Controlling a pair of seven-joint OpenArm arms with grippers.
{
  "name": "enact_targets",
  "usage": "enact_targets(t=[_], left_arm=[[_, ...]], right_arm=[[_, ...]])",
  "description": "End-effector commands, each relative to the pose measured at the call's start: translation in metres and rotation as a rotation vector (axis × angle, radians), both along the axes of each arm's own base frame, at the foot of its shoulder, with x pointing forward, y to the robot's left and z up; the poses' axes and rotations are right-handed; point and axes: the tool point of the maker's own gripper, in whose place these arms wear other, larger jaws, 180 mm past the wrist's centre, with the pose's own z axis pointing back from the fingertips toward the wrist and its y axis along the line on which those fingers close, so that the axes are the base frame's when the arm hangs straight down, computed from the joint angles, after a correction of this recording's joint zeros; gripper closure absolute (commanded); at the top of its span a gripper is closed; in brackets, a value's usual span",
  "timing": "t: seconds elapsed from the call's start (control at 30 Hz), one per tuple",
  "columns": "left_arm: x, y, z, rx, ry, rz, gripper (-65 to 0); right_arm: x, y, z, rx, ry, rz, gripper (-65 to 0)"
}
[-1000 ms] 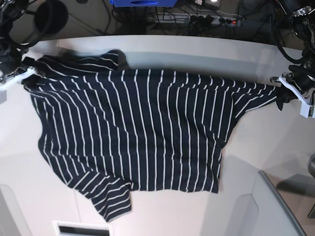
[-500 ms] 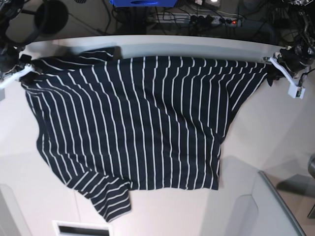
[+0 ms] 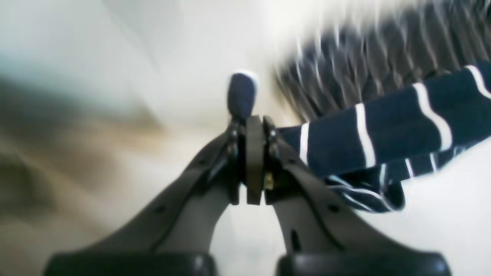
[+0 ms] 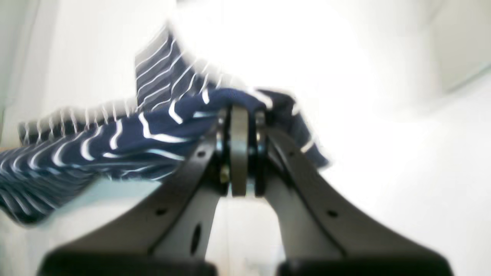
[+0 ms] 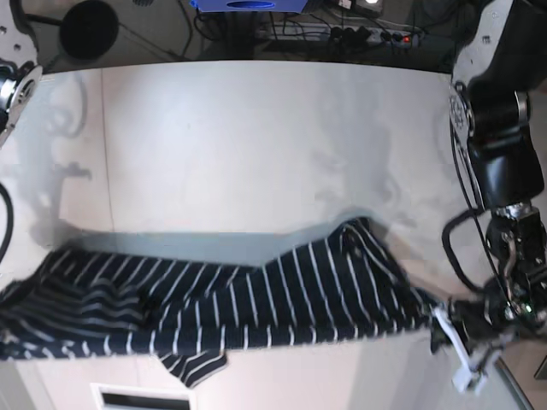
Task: Layout the t-shirt on the table in an organized manner, then fold the t-shirt properly
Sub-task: 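Lift the shirt by both corners and swing it across the table, then lay the lifted shirt down flat and open the left gripper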
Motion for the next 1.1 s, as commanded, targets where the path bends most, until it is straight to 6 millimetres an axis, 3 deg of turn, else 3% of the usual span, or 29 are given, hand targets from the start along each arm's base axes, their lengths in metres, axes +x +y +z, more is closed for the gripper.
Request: enact_targets(t=[0.0,0.07,0.1,0.13,0.17,0.23,0.4,0.47,0.57,0.63,0.77,0.93,1.07], left_arm=[[0.002,0.035,0.051,0.077,-0.097,0.088,0.0],[-0.006,0.046,0.109,0.119,-0.214,0.142,0.0],[-0.012,0.049,0.125,0.140,-0.244,0.159,0.0],[-0.016,0.049,0.124,0.150,-0.233,0.164,0.0],[-0.020,0.049,0.114,0.158,-0.209,0.162,0.0],[-0.034,0.054,0.065,0.163,-0.114,0.154,0.0],[-0.064,0.033,-0.047,0.101,0.058,0.065,0.0],[-0.087,0.028,-0.085,0.067,0.128,0.063,0.0],[-0.133,0.017,-0.141,0.037,0.222,0.030,0.0],[-0.150,0.009,-0.167,0.017,0.267,0.006,0.0],[-0.179,0.009,-0.204,-0.021,0.360,0.018,0.0],[-0.192,0.010,-0.211,-0.018,0.384,0.018,0.0],[-0.191,0.010,-0.210,-0.016,0.383,0.017,0.0]], right_arm=[[-0.006,-0.017,0.057,-0.088,-0.152,-0.053,-0.2],[-0.031,-0.019,0.104,-0.171,-0.267,-0.095,-0.2],[-0.041,-0.023,0.111,-0.185,-0.282,-0.118,-0.2],[-0.045,-0.026,0.106,-0.183,-0.267,-0.125,-0.2],[-0.048,-0.025,0.090,-0.181,-0.223,-0.119,-0.2],[-0.046,-0.016,0.045,-0.153,-0.127,-0.082,-0.2],[-0.042,0.000,-0.069,-0.012,0.041,-0.041,0.0],[-0.058,0.007,-0.121,0.057,0.155,-0.048,0.0],[-0.098,0.018,-0.193,0.166,0.293,-0.091,0.0],[-0.114,0.022,-0.222,0.199,0.336,-0.112,0.0],[-0.131,0.019,-0.258,0.239,0.411,-0.143,0.0],[-0.143,0.017,-0.262,0.223,0.440,-0.138,0.0],[-0.148,0.017,-0.259,0.206,0.443,-0.129,0.0]])
